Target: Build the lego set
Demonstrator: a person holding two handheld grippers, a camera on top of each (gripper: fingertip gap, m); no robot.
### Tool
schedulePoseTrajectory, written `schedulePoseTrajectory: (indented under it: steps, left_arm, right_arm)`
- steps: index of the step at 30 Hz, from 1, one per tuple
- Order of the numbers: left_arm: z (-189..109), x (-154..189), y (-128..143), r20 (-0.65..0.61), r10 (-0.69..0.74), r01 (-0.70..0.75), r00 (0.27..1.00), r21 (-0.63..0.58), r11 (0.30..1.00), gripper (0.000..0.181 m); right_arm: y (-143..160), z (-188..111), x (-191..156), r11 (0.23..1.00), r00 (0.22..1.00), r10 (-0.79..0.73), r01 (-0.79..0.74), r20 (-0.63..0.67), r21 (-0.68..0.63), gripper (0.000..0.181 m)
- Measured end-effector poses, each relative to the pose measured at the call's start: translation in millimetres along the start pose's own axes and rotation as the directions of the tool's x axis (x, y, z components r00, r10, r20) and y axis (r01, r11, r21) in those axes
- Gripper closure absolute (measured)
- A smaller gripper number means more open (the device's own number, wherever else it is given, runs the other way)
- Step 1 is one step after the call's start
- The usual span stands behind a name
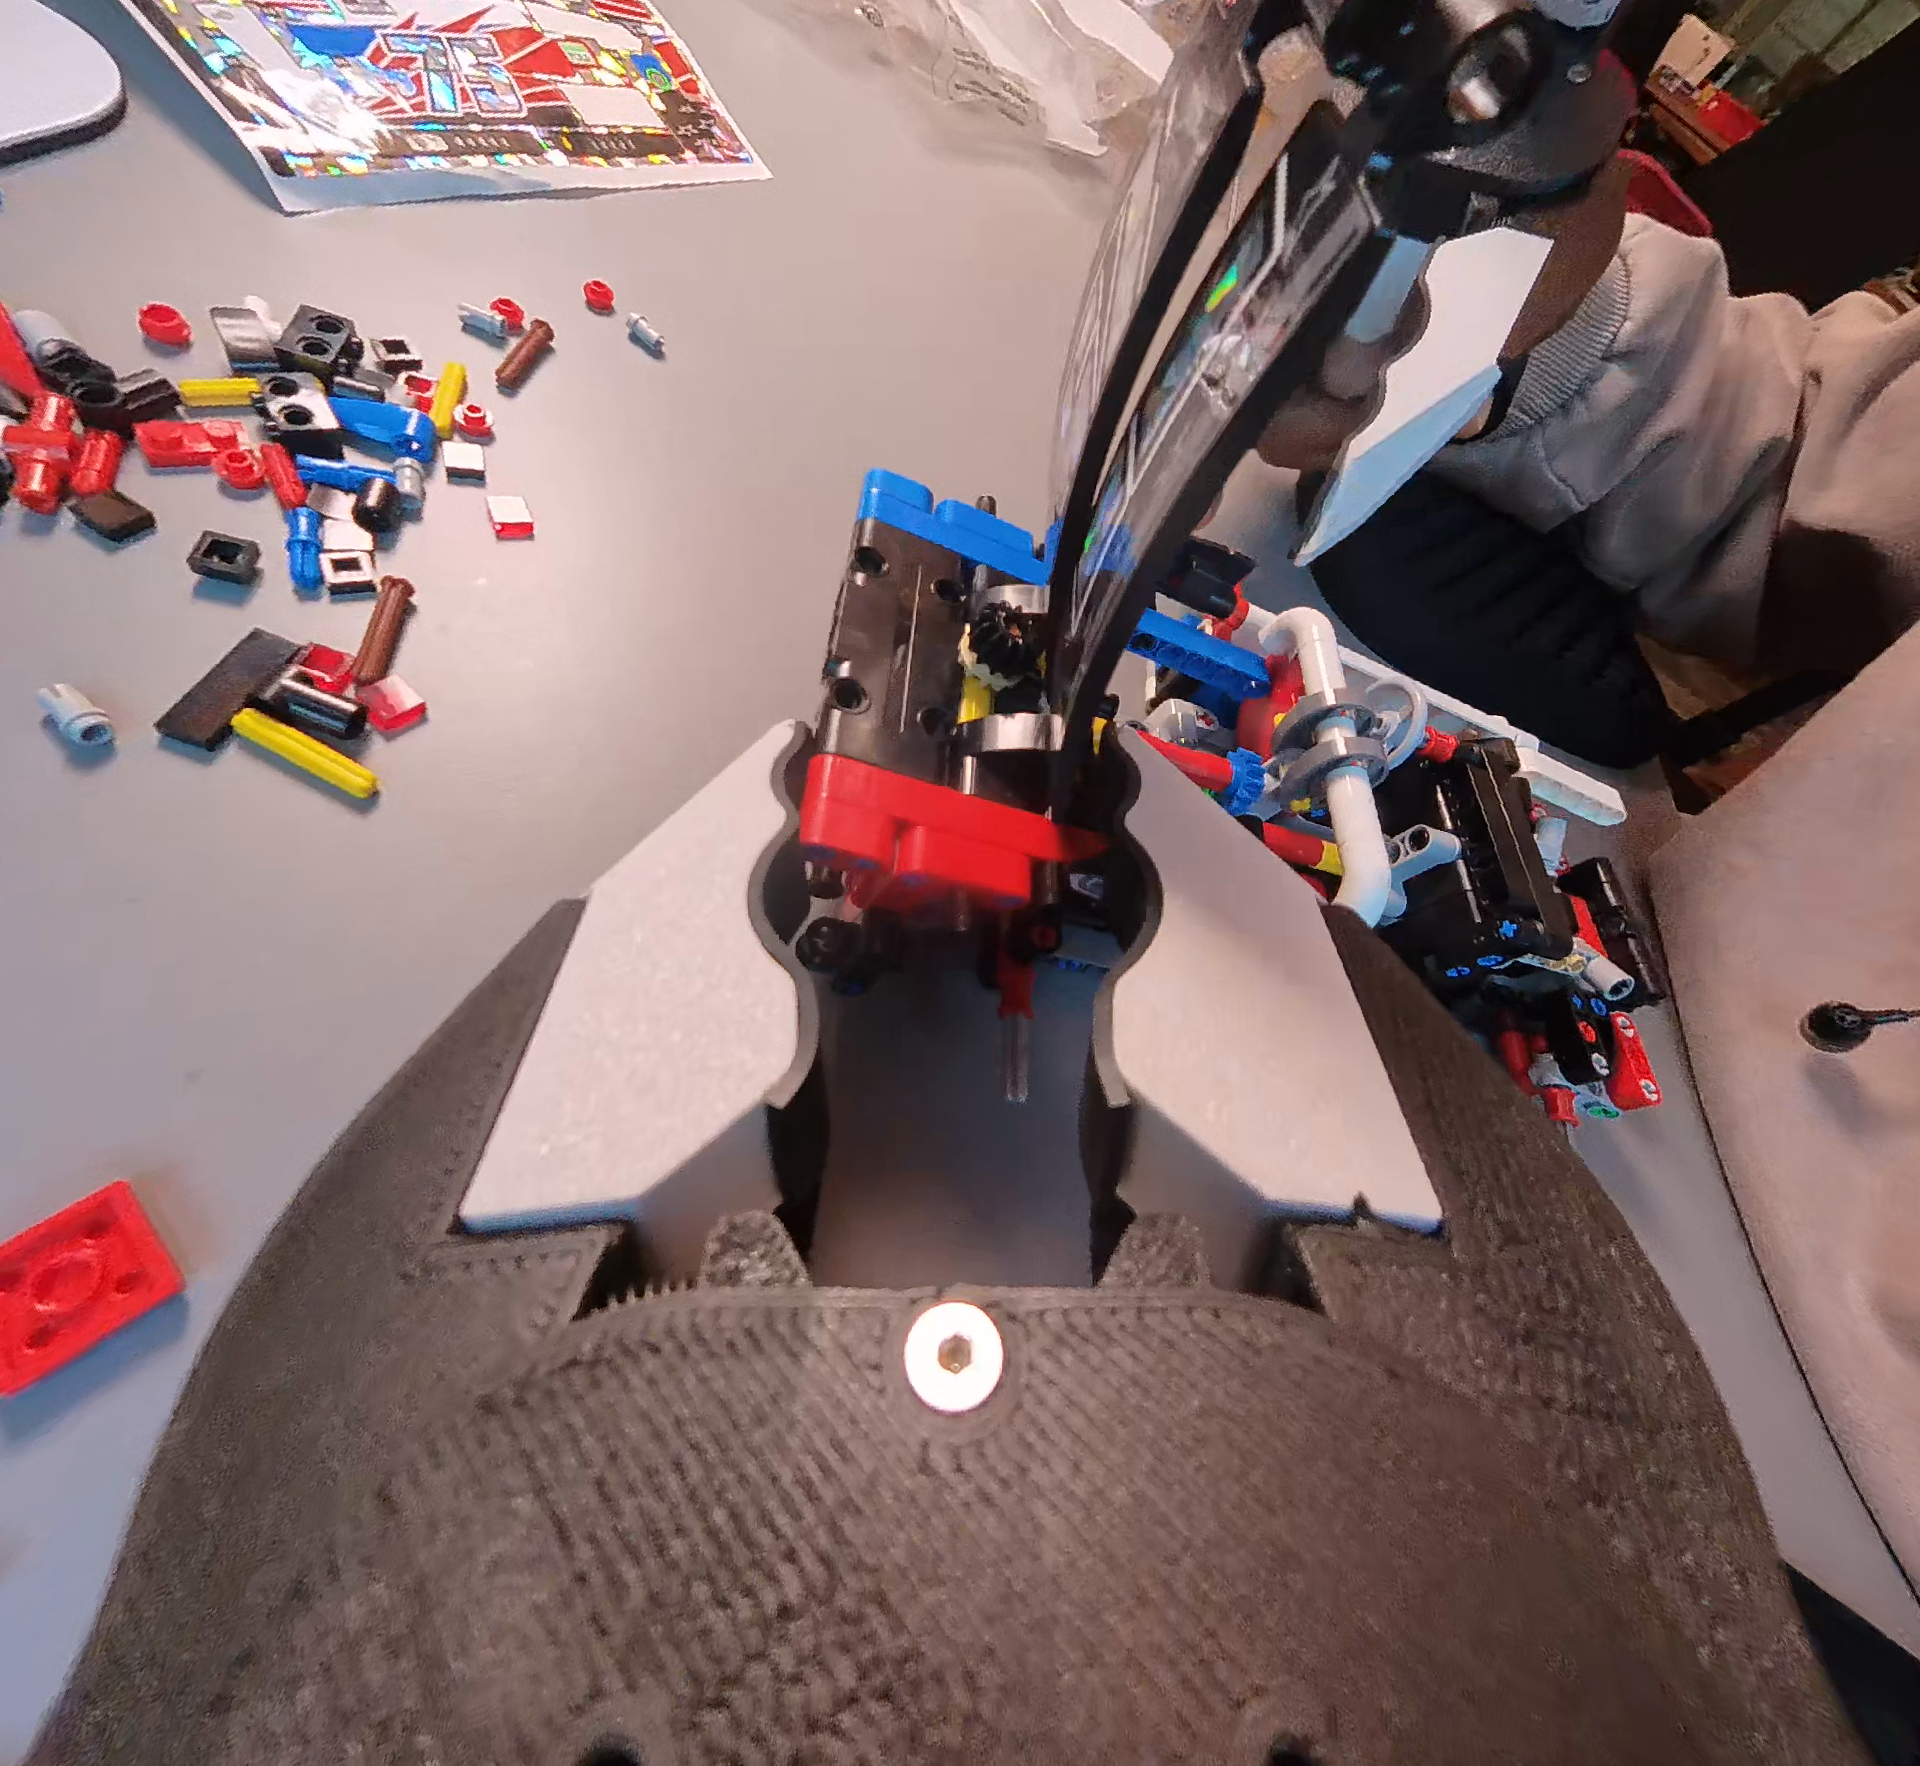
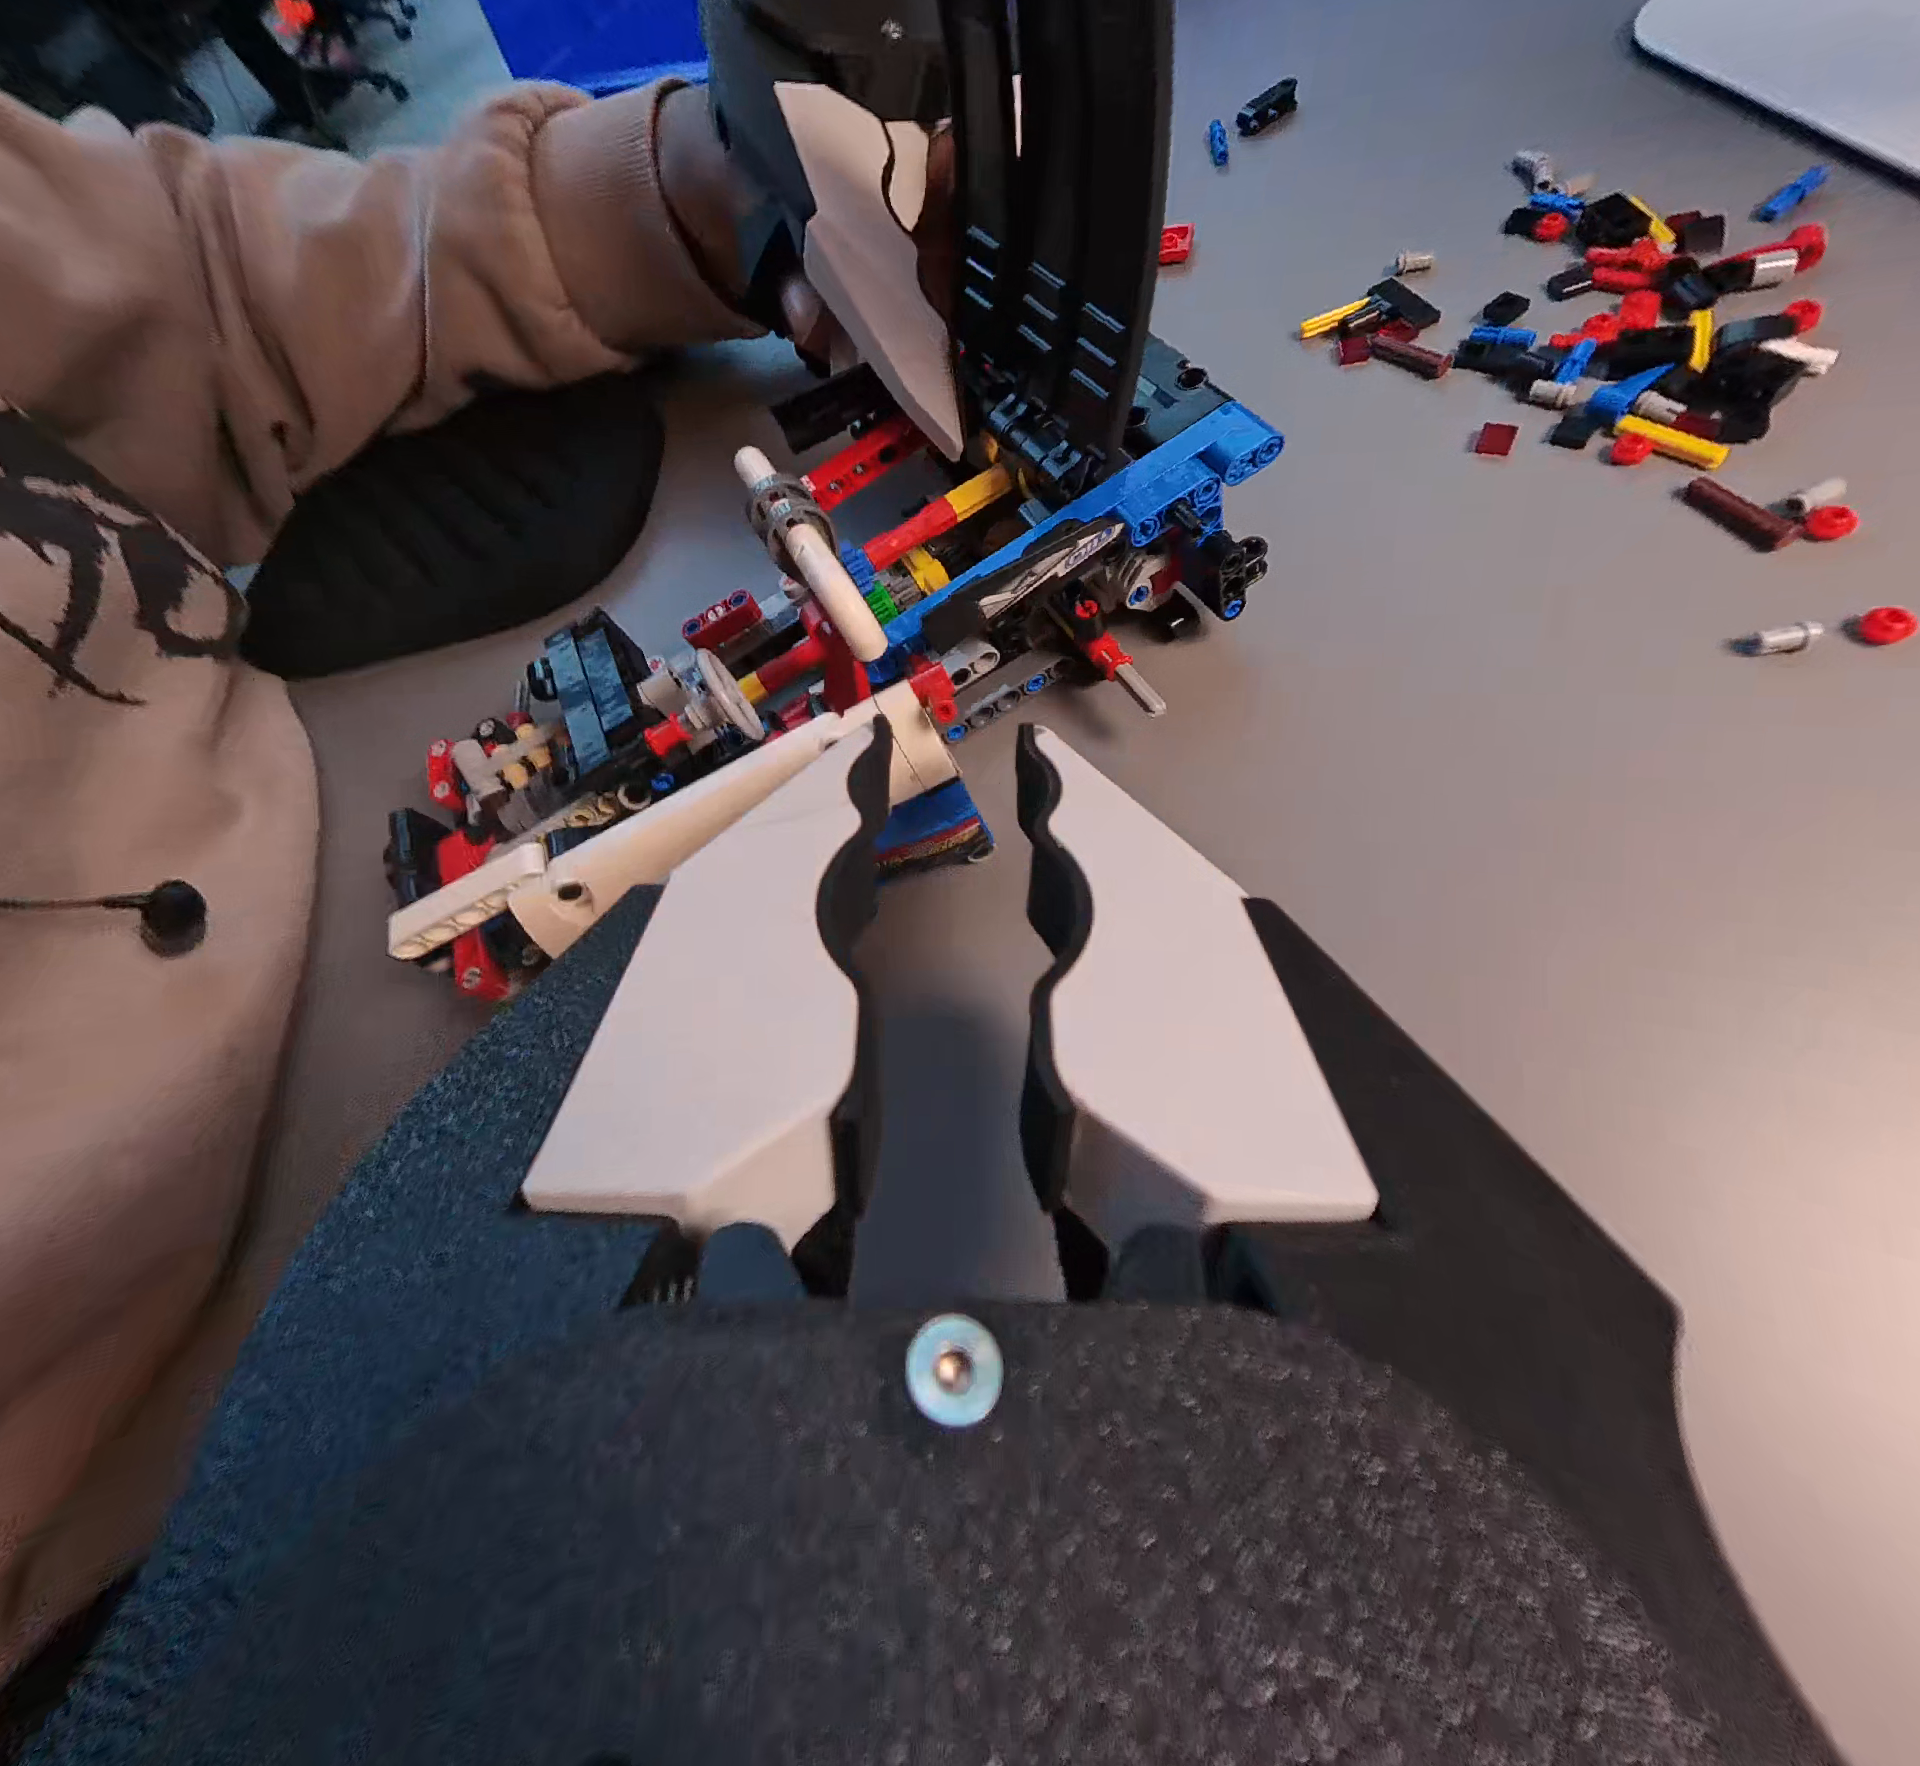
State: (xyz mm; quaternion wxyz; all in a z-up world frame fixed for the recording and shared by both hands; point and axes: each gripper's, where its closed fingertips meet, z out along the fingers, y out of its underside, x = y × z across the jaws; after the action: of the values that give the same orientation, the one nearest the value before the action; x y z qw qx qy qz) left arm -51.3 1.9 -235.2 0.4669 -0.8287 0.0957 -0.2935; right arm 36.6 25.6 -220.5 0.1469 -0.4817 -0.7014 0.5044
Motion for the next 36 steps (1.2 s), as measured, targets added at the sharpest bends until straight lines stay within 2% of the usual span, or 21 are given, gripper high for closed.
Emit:
schedulePoseTrajectory:
  steps: [4, 7, 11, 14, 18, 21, 23, 25, 27, 29, 31, 34, 36]
  left_arm:
    - [4, 2, -1, -0.045, 0.008, -0.009, 0.999, -0.018, 1.000, 0.129]
    - [6, 3, -1, -0.079, 0.009, -0.011, 0.997, -0.031, 0.999, 0.129]
    - [8, 4, -1, -0.111, -0.002, -0.003, 0.994, -0.045, 0.999, 0.129]
    - [8, 3, -2, -0.104, -0.008, 0.003, 0.995, -0.044, 0.999, 0.128]
    - [-4, 3, -11, -0.062, -0.024, 0.025, 0.998, 0.027, 0.999, 0.118]
    - [-28, -3, -17, 0.057, -0.045, 0.040, 0.997, 0.090, 0.995, 0.116]
    - [-45, 1, -19, 0.161, -0.035, 0.016, 0.986, 0.119, 0.993, 0.120]
    - [-54, 24, -23, 0.213, 0.018, -0.047, 0.977, 0.133, 0.990, 0.131]
    - [-48, 57, -25, 0.222, 0.118, -0.144, 0.968, 0.104, 0.984, 0.140]
    - [-32, 73, -19, 0.257, 0.192, -0.204, 0.947, 0.021, 0.979, 0.146]
    - [-13, 78, -9, 0.265, 0.255, -0.243, 0.930, -0.079, 0.967, 0.144]
    - [3, 65, 0, 0.309, 0.379, -0.329, 0.872, -0.204, 0.922, 0.145]
    - [10, 69, 2, 0.256, 0.424, -0.368, 0.869, -0.240, 0.899, 0.154]
  right_arm:
    - [2, 8, -5, 0.996, 0.995, -0.094, 0.095, 0.033, -0.006, 0.163]
    - [3, 15, -4, 0.994, 0.992, -0.104, 0.106, 0.076, -0.016, 0.177]
    - [3, 15, -5, 0.998, 0.990, -0.062, 0.061, 0.123, 0.008, 0.179]
    - [6, 15, -12, 0.999, 0.985, 0.028, -0.032, 0.172, 0.025, 0.180]
    - [3, 11, -9, 0.991, 0.975, 0.108, -0.121, 0.192, 0.053, 0.180]
    - [2, 7, -10, 0.980, 0.959, 0.166, -0.186, 0.228, 0.069, 0.180]
    - [-1, 5, -10, 0.973, 0.952, 0.186, -0.213, 0.242, 0.088, 0.179]
    - [-5, 3, -10, 0.963, 0.940, 0.217, -0.251, 0.264, 0.102, 0.180]
    - [-4, 4, -7, 0.950, 0.925, 0.268, -0.299, 0.269, 0.084, 0.180]
    - [-2, 5, -3, 0.929, 0.902, 0.334, -0.363, 0.273, 0.066, 0.180]
    - [-2, 6, 3, 0.897, 0.873, 0.410, -0.438, 0.265, 0.057, 0.180]
    - [-5, 4, 10, 0.816, 0.795, 0.534, -0.574, 0.287, 0.074, 0.180]
    - [-3, 5, 10, 0.781, 0.759, 0.579, -0.621, 0.297, 0.066, 0.180]
